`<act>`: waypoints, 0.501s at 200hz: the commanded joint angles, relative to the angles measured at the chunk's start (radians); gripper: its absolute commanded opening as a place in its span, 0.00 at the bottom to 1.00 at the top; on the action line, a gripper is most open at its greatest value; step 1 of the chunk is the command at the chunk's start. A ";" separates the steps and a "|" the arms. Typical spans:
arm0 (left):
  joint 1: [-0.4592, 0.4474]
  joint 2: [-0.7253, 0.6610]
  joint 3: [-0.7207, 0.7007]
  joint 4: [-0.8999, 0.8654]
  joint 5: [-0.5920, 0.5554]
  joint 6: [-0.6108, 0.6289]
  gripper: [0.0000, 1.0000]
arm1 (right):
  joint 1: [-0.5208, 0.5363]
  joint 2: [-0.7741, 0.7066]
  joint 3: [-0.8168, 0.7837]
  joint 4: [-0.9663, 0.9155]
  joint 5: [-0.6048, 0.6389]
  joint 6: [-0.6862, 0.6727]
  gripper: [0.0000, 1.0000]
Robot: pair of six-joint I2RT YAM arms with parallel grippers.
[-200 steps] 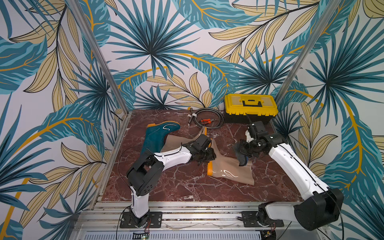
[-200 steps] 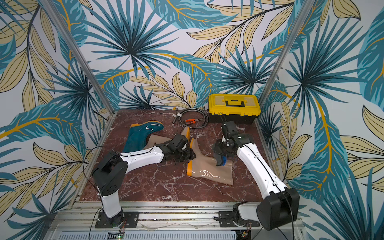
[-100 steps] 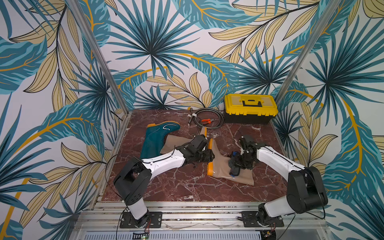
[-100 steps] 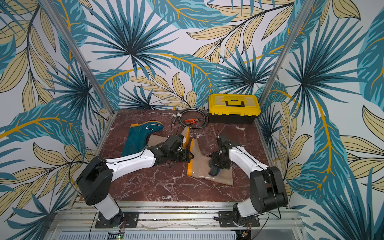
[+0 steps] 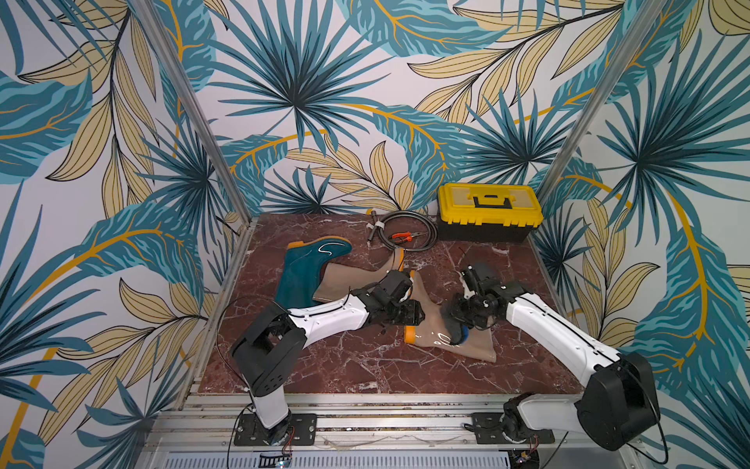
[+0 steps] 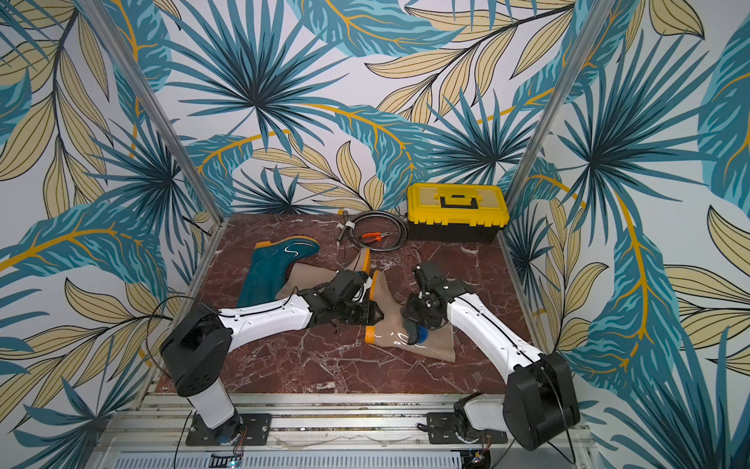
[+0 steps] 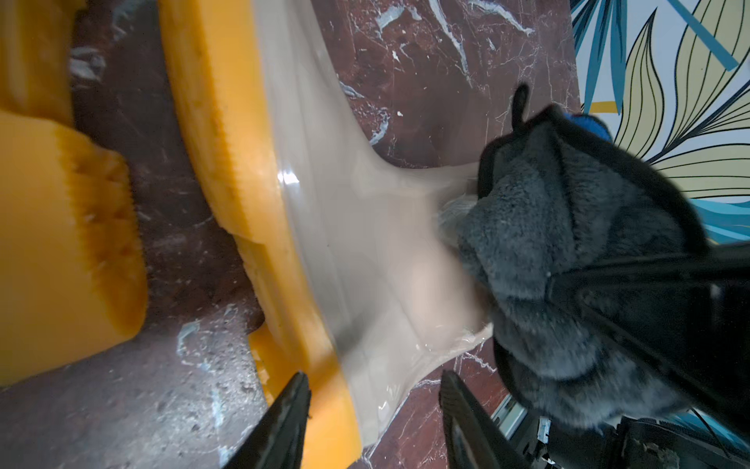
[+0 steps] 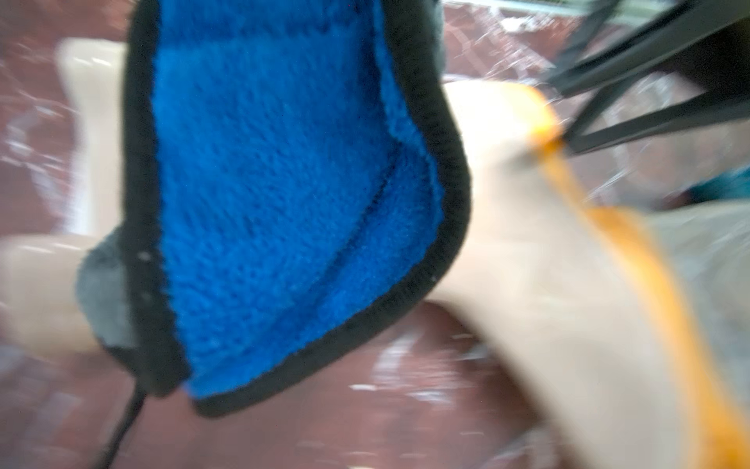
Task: Wipe the rubber boots with a cloth
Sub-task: Wipe the dirt off the rubber boot.
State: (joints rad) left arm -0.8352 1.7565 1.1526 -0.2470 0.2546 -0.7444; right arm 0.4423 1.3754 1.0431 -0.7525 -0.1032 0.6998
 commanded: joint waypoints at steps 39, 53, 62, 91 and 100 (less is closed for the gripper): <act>-0.006 0.058 -0.008 0.001 0.015 -0.017 0.51 | 0.111 0.221 0.046 -0.014 0.008 0.016 0.00; -0.007 0.054 -0.013 0.000 0.011 -0.017 0.51 | 0.038 0.205 -0.009 -0.045 0.037 -0.016 0.00; -0.006 0.051 -0.018 0.000 0.010 -0.014 0.51 | -0.051 0.172 -0.069 -0.051 0.030 -0.036 0.00; -0.005 0.038 -0.032 0.000 0.005 -0.009 0.51 | -0.349 0.022 -0.217 -0.064 -0.010 -0.124 0.00; -0.005 0.030 -0.037 0.000 0.005 -0.006 0.51 | -0.369 -0.008 -0.209 -0.091 0.011 -0.141 0.00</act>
State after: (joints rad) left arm -0.8368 1.7676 1.1503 -0.2192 0.2588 -0.7547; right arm 0.1684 1.4528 0.8776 -0.7277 -0.1341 0.6388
